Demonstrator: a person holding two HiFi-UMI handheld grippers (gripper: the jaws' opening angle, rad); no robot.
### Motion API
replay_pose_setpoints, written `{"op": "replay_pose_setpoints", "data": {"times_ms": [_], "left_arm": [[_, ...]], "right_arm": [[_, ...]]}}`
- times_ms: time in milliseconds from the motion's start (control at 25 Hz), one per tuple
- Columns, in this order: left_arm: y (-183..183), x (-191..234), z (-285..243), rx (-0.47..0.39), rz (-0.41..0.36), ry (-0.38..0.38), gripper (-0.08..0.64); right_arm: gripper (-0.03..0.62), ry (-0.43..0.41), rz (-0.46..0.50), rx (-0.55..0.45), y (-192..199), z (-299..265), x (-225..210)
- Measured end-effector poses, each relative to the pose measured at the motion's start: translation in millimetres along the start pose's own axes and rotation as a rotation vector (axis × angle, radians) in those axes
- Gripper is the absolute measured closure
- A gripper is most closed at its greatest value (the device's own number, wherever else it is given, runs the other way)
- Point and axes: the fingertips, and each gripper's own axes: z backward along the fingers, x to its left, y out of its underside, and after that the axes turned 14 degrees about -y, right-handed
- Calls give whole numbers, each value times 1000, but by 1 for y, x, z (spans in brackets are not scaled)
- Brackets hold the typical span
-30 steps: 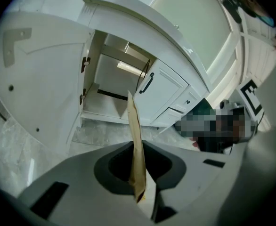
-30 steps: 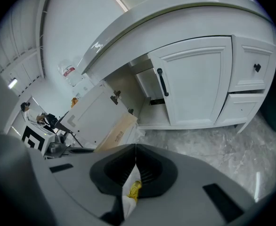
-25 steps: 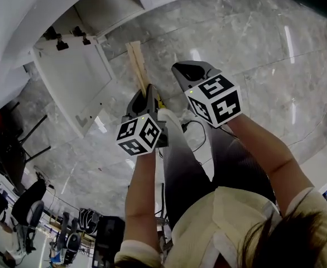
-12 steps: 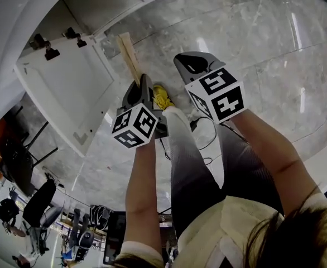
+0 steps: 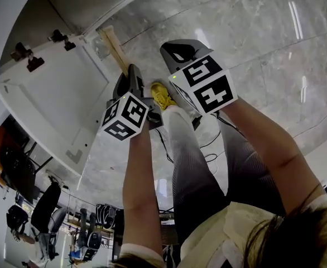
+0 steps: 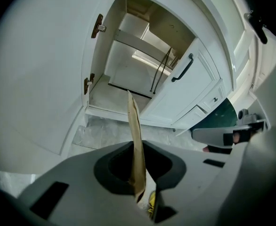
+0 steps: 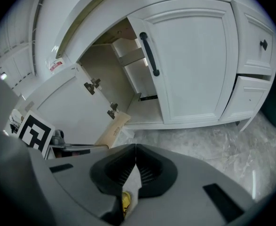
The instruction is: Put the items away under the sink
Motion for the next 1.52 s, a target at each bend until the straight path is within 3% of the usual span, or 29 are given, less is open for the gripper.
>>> {"op": "replay_pose_setpoints", "data": {"times_ms": [200, 600, 1280, 1520], "left_arm": [[-9, 15, -20, -4, -44, -32, 488], [-27, 33, -65, -4, -131, -68, 488], [-68, 49, -126, -40, -97, -131, 488], [-82, 51, -144, -67, -151, -175, 488]], "right_arm": [[568, -25, 24, -8, -8, -22, 6], [568, 14, 47, -17, -18, -45, -20], [568, 29, 97, -37, -38, -81, -48], [568, 14, 135, -27, -45, -92, -52]]}}
